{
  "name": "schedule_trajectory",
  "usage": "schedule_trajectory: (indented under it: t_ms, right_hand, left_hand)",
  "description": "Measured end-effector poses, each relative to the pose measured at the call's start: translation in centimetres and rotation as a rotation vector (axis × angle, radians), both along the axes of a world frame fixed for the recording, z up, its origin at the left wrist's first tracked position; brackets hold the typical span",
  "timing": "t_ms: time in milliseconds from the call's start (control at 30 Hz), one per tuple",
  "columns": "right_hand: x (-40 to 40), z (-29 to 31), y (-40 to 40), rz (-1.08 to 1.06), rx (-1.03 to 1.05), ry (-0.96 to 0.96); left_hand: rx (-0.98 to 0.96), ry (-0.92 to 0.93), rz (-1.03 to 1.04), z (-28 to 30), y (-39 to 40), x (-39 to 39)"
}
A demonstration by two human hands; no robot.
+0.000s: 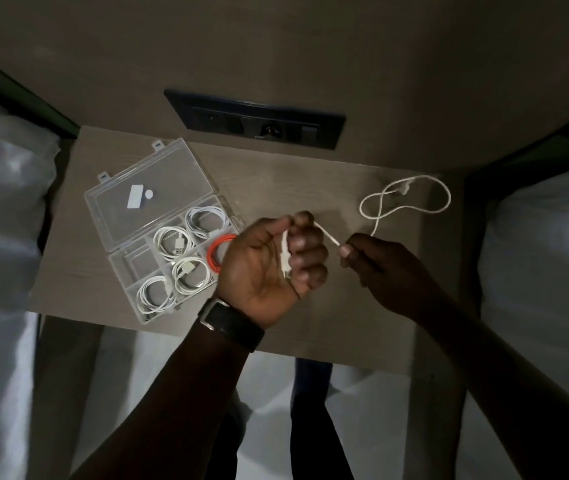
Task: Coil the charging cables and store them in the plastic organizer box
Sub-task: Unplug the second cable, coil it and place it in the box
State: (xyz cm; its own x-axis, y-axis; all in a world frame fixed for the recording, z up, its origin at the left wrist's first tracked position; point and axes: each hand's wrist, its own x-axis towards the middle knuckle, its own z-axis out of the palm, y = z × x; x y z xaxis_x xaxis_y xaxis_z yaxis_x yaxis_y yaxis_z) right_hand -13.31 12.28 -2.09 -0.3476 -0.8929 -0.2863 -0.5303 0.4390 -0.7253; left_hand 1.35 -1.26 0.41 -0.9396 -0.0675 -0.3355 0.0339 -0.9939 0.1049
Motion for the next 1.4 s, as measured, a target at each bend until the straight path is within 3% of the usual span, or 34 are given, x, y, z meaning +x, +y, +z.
schedule_trajectory:
  t_ms: [200, 300, 400, 500, 567, 667, 767, 833, 933, 1000, 1067, 1133, 1200, 1300, 1400]
  right_hand:
    - [1.1, 0.6, 1.2, 0.248, 0.032, 0.056]
    - [2.0, 1.5, 1.8, 0.366, 0.072, -0.005]
    - [2.2, 4.0, 1.4, 0.406, -0.015, -0.040]
    - [0.2, 6.3, -0.4, 0.289, -0.146, 0.159]
    - [-1.4, 6.8, -1.6, 0.150, -0.244, 0.213]
    - [-2.4, 6.0, -3.0, -0.119, -0.306, 0.148]
    - [-1.7, 4.0, -3.4, -0.251, -0.259, 0.081]
    - [-0.2, 2.6, -3.0, -0.263, -0.174, 0.018]
    - [2.8, 1.3, -1.3, -0.052, -0.069, -0.070]
    - [4.6, 1.1, 0.4, 0.097, 0.002, -0.134]
    - [5.4, 1.5, 2.0, 0.189, 0.034, -0.143]
    - [4.9, 2.9, 2.6, 0.210, 0.012, -0.131]
    - [3.2, 4.7, 2.3, 0.136, -0.075, -0.055]
    - [0.0, 6.9, 0.7, 0.003, -0.316, 0.120]
    - [-1.6, 7.0, -1.3, -0.182, -0.383, 0.043]
  left_hand:
    - [-0.074, -0.143, 0.404, 0.2, -3.1, 0.4]
    - [-0.310, -0.244, 0.463, -0.2, -3.7, 0.1]
    - [-0.872, -0.473, 0.287, -1.0, -2.6, -0.1]
    - [-1.189, -0.439, -0.069, -1.1, -0.1, 0.0]
    - [-1.095, -0.433, -0.165, -0.7, 1.4, 0.0]
    - [-0.679, -0.346, -0.152, 0.4, 1.8, -0.5]
    - [-0.273, -0.145, -0.155, 2.0, 0.9, -1.1]
    - [-0.107, -0.030, -0.042, 2.8, 0.4, -1.4]
    - [-0.019, -0.009, 0.276, 3.6, -1.4, -1.4]
    - [-0.081, -0.093, 0.485, 3.7, -3.3, -1.0]
    - [-0.400, -0.293, 0.551, 3.5, -4.9, -0.5]
    - [-0.879, -0.548, 0.411, 3.1, -5.0, -0.1]
    - [-1.136, -0.604, 0.150, 2.6, -3.6, 0.4]
    - [-1.130, -0.502, -0.178, 2.1, -0.2, 0.9]
    - [-0.920, -0.394, -0.266, 2.4, 2.3, 1.0]
